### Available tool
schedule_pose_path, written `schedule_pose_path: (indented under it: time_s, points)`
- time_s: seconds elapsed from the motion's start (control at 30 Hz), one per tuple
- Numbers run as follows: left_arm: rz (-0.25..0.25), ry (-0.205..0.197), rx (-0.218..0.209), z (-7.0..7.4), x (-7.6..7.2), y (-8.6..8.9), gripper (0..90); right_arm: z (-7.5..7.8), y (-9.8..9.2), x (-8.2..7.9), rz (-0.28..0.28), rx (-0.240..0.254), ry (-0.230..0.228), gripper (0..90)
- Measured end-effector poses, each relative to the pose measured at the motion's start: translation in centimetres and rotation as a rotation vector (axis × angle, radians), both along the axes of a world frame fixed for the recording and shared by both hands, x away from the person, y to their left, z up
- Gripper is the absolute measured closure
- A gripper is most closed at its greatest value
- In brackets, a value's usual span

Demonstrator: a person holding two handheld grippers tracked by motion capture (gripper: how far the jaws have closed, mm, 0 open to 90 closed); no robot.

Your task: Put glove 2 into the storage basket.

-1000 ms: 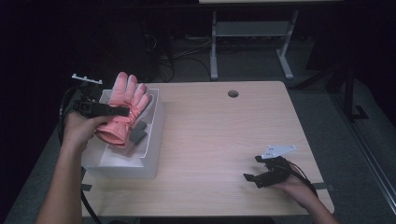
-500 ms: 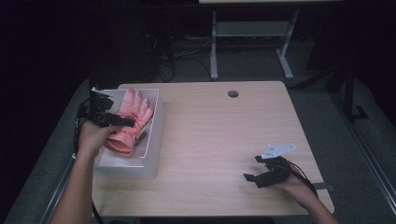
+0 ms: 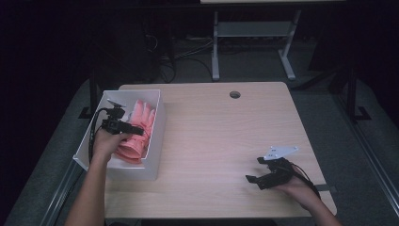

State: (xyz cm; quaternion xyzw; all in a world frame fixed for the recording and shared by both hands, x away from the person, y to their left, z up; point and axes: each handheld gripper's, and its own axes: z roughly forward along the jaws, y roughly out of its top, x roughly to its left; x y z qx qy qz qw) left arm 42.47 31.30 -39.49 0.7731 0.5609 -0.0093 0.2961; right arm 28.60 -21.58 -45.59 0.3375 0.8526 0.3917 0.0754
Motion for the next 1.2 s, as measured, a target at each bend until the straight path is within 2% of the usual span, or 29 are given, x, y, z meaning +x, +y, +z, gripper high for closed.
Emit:
schedule_pose_path:
  time_s: [0.23, 0.4, 0.43, 0.47, 0.53, 0.6, 0.67, 0.9, 1.0, 1.03, 1.1, 1.2]
  points:
    - [-0.012, 0.021, -0.022, -0.8, 0.2, -0.1, 55.2, 0.0, 0.1, 0.0, 0.000, 0.001, 0.003, 13.5]
    - [-0.032, 0.010, -0.024, -1.4, 0.1, -0.1, 39.2, 0.0, 0.1, 0.0, 0.000, 0.002, 0.002, 13.4]
    - [-0.041, 0.003, -0.018, -1.3, 0.0, -0.3, 31.2, 0.0, 0.0, 0.0, 0.000, 0.000, 0.004, 13.4]
    - [-0.041, 0.003, -0.018, -1.3, 0.0, -0.3, 28.1, 0.0, 0.0, 0.0, 0.000, 0.000, 0.006, 13.4]
    - [-0.039, -0.028, 0.004, -0.5, -0.1, -0.1, 20.7, 0.0, 0.0, 0.0, 0.000, 0.001, 0.005, 13.4]
    - [-0.024, -0.056, -0.008, 0.3, -0.3, 0.3, 18.3, 0.0, 0.0, -0.1, -0.001, 0.005, 0.005, 13.4]
    - [-0.025, -0.077, -0.008, 1.1, -0.4, 0.7, 17.6, 0.0, -0.1, 0.0, 0.000, 0.003, 0.005, 13.4]
    - [-0.019, -0.095, -0.008, 2.0, -0.6, 1.3, 15.2, 0.0, 0.0, 0.0, 0.000, 0.003, 0.006, 13.4]
    - [-0.024, -0.115, -0.007, 2.7, -0.8, 1.6, 15.2, 0.0, 0.0, 0.0, -0.001, 0.001, 0.007, 13.4]
    - [-0.019, -0.133, -0.006, 3.2, -0.9, 1.8, 15.2, 0.0, 0.0, 0.0, -0.001, 0.000, 0.007, 13.4]
    - [-0.025, -0.139, 0.000, 3.6, -1.0, 1.9, 15.2, 0.0, 0.0, 0.0, 0.000, 0.002, 0.006, 13.4]
    - [-0.039, -0.177, 0.005, 4.9, -1.3, 2.4, 15.2, 0.0, 0.0, 0.0, -0.001, 0.000, 0.008, 13.4]
